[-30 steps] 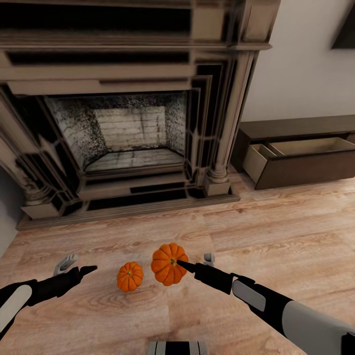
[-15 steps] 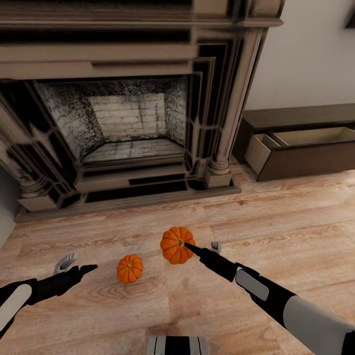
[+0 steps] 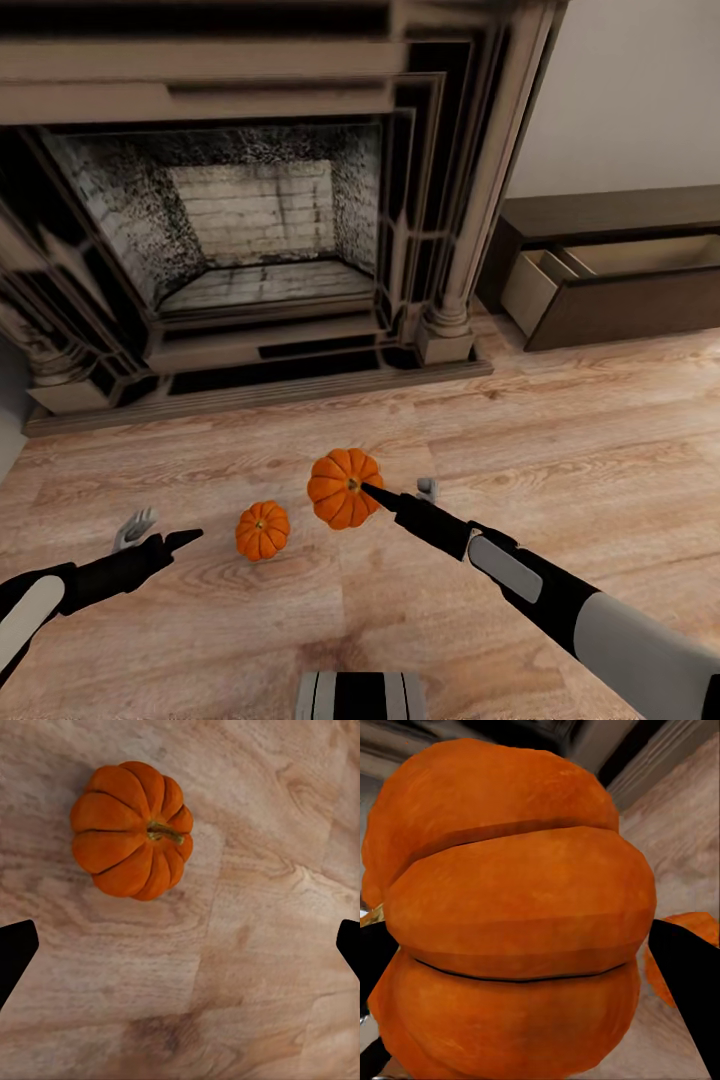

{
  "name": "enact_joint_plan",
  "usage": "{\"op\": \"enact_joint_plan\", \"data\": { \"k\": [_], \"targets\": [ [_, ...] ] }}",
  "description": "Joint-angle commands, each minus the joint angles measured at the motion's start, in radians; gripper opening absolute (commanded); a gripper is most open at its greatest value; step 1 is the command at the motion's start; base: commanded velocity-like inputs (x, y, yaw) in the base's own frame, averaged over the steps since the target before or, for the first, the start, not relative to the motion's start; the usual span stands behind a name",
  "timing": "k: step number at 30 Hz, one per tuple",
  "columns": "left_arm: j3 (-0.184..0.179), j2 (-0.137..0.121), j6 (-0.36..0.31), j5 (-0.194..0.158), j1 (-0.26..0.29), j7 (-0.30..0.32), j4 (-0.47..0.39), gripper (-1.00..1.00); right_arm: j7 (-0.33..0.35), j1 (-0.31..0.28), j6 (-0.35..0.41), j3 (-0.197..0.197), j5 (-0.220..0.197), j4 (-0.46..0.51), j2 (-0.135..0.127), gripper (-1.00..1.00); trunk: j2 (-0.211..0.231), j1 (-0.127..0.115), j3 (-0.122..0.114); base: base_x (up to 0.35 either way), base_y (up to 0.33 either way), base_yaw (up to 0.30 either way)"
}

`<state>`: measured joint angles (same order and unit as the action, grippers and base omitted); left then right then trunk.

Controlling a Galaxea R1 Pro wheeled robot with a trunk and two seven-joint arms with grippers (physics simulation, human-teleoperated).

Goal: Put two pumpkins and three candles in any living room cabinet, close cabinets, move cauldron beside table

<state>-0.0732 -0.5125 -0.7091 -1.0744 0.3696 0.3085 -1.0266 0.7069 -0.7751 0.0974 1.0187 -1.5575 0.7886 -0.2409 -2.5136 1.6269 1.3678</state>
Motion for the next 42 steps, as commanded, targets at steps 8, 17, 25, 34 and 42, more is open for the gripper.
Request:
{"op": "enact_joint_plan", "data": {
  "k": [8, 17, 25, 34, 42],
  "targets": [
    [0.003, 0.002, 0.043, -0.005, 0.002, 0.004, 0.011, 1.0, 0.026, -0.001, -0.001, -0.053, -0.01, 0.073, -0.014, -1.0, -0.002, 0.003, 0.032, 0.0, 0.0, 0.0],
    [0.006, -0.002, 0.046, -0.005, 0.001, 0.004, 0.013, 1.0, 0.023, -0.001, -0.005, -0.06, 0.01, 0.074, -0.013, -1.0, -0.003, 0.004, 0.04, 0.0, 0.0, 0.0],
    [0.065, -0.002, 0.046, -0.004, 0.0, 0.004, 0.013, 1.0, 0.023, -0.001, -0.005, -0.059, 0.016, 0.074, -0.012, -1.0, -0.003, 0.004, 0.04, 0.0, 0.0, 0.08],
    [0.067, -0.001, 0.046, -0.004, 0.0, 0.004, 0.013, 1.0, 0.023, -0.001, -0.005, -0.057, 0.016, 0.074, -0.011, -1.0, -0.003, 0.004, 0.04, 0.0, -0.006, 0.194],
    [0.067, -0.001, 0.046, -0.004, 0.0, 0.003, 0.013, 1.0, 0.025, -0.001, -0.005, -0.058, 0.016, 0.074, -0.012, -1.0, -0.003, 0.004, 0.04, 0.03, -0.148, 0.008]
  ]
}}
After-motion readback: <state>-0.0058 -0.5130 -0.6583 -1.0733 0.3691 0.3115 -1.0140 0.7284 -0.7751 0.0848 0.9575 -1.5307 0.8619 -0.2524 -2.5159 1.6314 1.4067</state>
